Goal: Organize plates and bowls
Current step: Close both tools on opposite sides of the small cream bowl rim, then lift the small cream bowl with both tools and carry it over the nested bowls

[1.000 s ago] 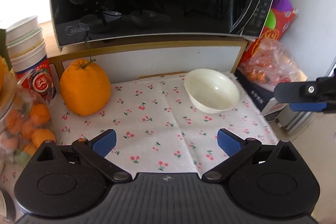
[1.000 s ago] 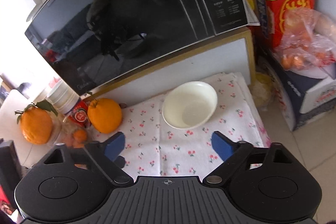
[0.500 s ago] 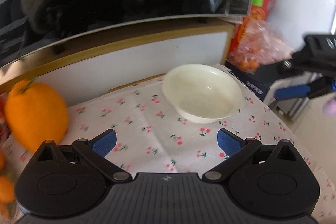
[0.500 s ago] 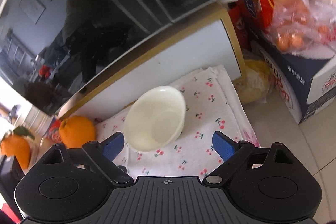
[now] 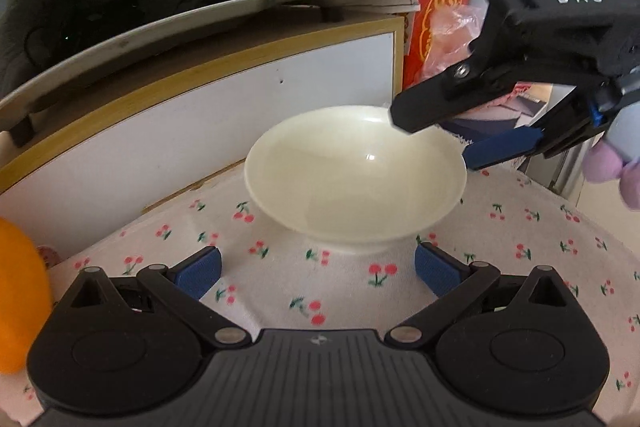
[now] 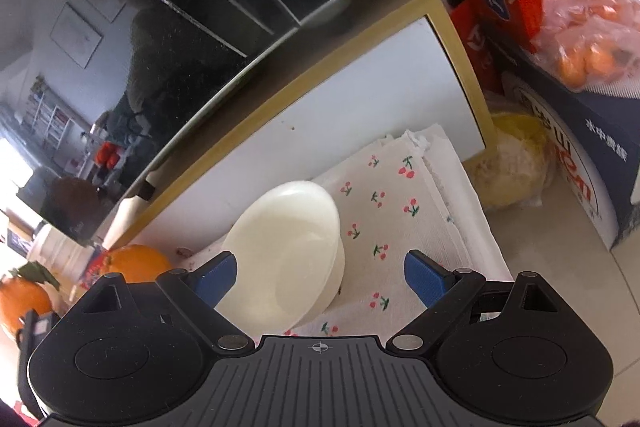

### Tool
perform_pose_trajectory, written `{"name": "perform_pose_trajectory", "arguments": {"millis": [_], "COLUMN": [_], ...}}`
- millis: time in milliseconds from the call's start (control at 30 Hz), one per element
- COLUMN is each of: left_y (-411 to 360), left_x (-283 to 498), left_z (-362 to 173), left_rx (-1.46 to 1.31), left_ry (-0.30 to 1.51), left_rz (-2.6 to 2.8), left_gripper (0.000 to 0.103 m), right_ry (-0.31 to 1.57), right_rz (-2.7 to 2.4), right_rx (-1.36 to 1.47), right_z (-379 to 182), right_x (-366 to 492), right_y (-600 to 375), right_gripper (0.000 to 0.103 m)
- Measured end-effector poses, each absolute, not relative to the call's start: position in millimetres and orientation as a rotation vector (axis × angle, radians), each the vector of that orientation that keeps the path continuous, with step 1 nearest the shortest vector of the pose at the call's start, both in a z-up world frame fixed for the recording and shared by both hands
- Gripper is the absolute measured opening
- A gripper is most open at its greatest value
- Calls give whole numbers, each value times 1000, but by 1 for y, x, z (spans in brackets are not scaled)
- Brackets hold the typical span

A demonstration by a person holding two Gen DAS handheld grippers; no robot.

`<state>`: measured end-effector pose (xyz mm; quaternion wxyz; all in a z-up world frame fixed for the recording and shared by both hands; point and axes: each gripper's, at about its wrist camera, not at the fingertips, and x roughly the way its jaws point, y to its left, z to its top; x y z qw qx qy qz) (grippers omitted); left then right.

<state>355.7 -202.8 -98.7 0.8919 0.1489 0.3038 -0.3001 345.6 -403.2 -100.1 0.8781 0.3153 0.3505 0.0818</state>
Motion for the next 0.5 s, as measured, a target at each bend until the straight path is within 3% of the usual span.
{"name": "perform_pose_trajectory", "arguments": {"millis": [133, 267, 433, 500], "left_y": [-206, -210, -213, -213], "left_x": [364, 363, 366, 367], "left_z": [-98, -98, -100, -101], "left_rx": [276, 269, 277, 293], "left_ry": [659, 659, 655, 640], "left_rz": [-623, -611, -610, -615], "left_gripper": [103, 103, 103, 103], "right_ry": [725, 721, 716, 715], "right_rz": [165, 155, 160, 160], "right_rx": [662, 645, 641, 633], "right_z": [-106, -108, -109, -108], "right_x": [351, 354, 355, 356], "right_y": [-402, -398, -395, -394], "right_gripper": [92, 83, 55, 37]}}
